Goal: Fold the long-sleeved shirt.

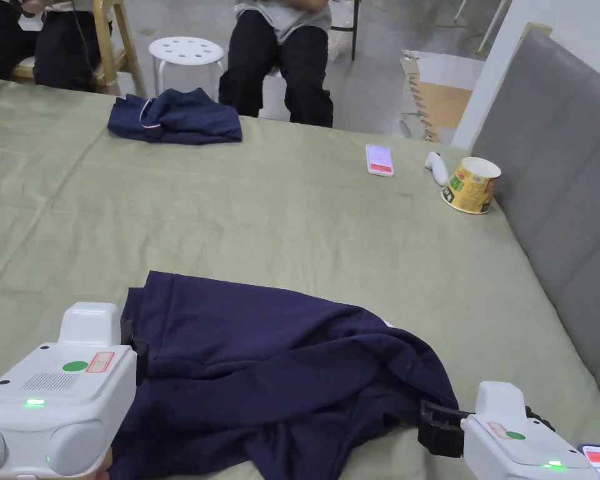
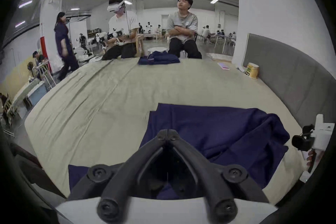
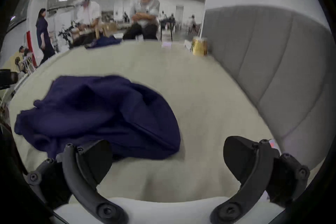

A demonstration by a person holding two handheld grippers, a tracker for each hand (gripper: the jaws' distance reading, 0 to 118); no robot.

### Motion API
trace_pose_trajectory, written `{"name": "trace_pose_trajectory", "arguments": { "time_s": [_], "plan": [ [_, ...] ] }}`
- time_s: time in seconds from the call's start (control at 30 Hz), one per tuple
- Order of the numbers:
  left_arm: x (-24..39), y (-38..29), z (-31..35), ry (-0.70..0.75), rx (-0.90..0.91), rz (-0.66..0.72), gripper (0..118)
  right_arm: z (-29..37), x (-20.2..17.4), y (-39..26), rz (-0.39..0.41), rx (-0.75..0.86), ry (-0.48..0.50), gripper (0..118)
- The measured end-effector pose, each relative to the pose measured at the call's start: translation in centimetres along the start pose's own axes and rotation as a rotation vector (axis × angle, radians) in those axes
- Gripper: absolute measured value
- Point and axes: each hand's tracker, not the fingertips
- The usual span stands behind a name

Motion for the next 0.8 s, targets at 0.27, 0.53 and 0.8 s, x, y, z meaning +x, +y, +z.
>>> {"name": "trace_pose_trajectory", "arguments": {
  "time_s": [0.27, 0.53, 0.8],
  "plan": [
    [-3.4, -3.6, -3.5, 0.03, -0.159, 0.043, 14, -4.3, 0.4, 1.9, -0.003, -0.003, 0.077, 2],
    [-5.4, -1.9, -9.1, 0.027, -0.243, 0.014, 109, -3.7, 0.8, 1.8, -0.013, 0.029, 0.095, 2],
    [-4.3, 4.5, -22.8, -0.037, -0.355, 0.117, 108, -4.2, 0.4, 1.3, -0.009, 0.031, 0.083, 2]
  ]
}}
